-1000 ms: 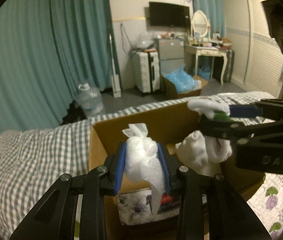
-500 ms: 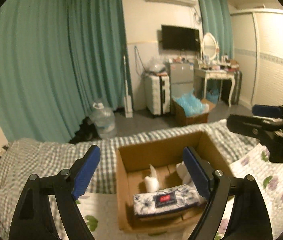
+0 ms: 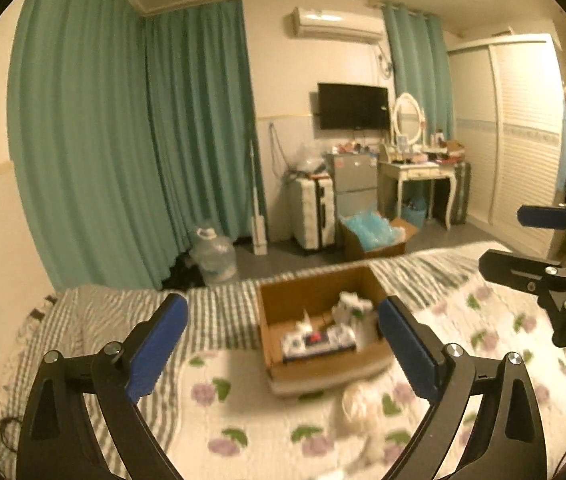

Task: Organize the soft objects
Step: 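Move both grippers back to the remaining items on the bed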

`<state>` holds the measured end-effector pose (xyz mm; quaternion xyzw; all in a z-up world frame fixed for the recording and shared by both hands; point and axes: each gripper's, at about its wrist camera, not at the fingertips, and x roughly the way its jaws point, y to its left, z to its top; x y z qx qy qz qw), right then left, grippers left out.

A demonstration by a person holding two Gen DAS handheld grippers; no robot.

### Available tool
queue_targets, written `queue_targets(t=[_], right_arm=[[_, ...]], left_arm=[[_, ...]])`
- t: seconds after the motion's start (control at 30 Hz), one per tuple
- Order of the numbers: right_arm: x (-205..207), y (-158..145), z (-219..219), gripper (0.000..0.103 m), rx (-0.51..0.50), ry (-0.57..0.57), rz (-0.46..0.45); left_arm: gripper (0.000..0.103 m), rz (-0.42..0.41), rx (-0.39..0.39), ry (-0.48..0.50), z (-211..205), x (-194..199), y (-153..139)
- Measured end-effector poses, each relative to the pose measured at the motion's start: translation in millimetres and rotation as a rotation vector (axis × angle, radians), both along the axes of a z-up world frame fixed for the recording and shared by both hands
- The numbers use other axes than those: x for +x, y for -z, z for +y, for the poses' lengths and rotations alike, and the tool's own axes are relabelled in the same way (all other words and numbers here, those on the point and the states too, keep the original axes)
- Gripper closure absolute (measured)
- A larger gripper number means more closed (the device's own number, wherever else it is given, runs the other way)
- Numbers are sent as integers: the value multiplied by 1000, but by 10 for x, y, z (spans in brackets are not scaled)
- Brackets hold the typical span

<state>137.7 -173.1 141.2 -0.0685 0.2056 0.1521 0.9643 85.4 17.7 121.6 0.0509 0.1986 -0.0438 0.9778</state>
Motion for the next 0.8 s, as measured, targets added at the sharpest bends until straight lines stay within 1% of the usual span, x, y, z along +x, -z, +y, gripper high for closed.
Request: queue_targets(t=[0.07,0.13,0.2,0.23,0.3,0.33,0.4,0.43,0.47,0.53,0.6,0.67,0.73,0.8], right_arm=[[-237,46,23,2,-17,-9,5],[-402,154,50,2,-26,-24,36],[-524,332,96,2,-26,-30,71],[-569,445,125,2,-30,-29,91],[-629,702,176,2,-23,-36,138],[-652,900,223,2,-6,-50,176],[-667,1199,273,2,8,-73,237],[-668,1427,325,2,6,-70,283],[-677,1605,362,2,1,-61,311],[-699,1903,464,2,-8,-71,357],[-731,2130,539,2,7,-100,391],[-730,2282,590,2,19,-125,418],[-724,2436,643,2,5,-125,442],[-711,2584,688,2,21,-133,480]], left_arm=[[5,30,7,11,21,-49,134],[5,74,27,4,72,-105,368],[5,107,32,-14,98,-154,550],[5,148,26,-14,147,-153,714],[5,194,4,-7,217,-201,949],[5,211,-5,-8,251,-224,1058],[5,247,-11,-7,295,-278,1263],[5,259,-9,-7,315,-308,1343],[5,272,-5,-8,325,-349,1422],[5,317,25,-1,302,-411,1613],[5,354,72,-7,274,-467,1776],[5,389,127,-28,263,-464,1896],[5,411,149,-45,271,-435,1965],[5,431,150,-64,330,-412,2029]])
